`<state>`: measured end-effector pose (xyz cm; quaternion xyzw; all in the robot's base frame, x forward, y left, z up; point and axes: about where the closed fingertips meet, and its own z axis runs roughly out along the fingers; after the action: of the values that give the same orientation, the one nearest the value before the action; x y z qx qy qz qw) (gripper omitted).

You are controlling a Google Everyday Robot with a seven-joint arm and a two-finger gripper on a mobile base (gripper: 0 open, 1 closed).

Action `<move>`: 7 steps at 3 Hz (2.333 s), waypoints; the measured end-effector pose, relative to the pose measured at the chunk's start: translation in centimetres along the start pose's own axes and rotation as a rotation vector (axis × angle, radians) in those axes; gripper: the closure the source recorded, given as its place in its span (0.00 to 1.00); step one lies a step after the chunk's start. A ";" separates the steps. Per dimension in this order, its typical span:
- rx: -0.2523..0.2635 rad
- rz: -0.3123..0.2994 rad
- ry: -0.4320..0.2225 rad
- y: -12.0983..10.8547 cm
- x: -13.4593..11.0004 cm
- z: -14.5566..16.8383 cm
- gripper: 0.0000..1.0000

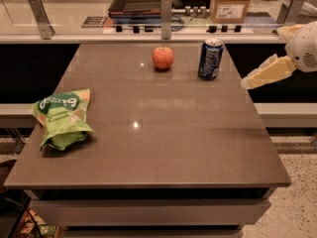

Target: Move pepsi can near green rice chip bag

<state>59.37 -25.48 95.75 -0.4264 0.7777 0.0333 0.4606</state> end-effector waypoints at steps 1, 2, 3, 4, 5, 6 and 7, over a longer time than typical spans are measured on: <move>0.001 0.070 -0.062 -1.3 0.4 2.3 0.00; -0.008 0.120 -0.109 -1.9 0.3 4.2 0.00; -0.010 0.124 -0.111 -2.0 0.4 4.4 0.00; -0.001 0.134 -0.154 -2.3 -0.2 4.8 0.00; 0.010 0.155 -0.270 -3.0 -1.8 6.1 0.00; 0.001 0.180 -0.396 -3.5 -3.8 7.9 0.00; -0.033 0.205 -0.454 -3.5 -4.9 9.8 0.00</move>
Offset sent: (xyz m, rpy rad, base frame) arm 0.0640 0.0045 -0.0293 0.2465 -0.0175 -0.0419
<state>69.57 -20.19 94.96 -0.3345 0.6930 0.1876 0.6105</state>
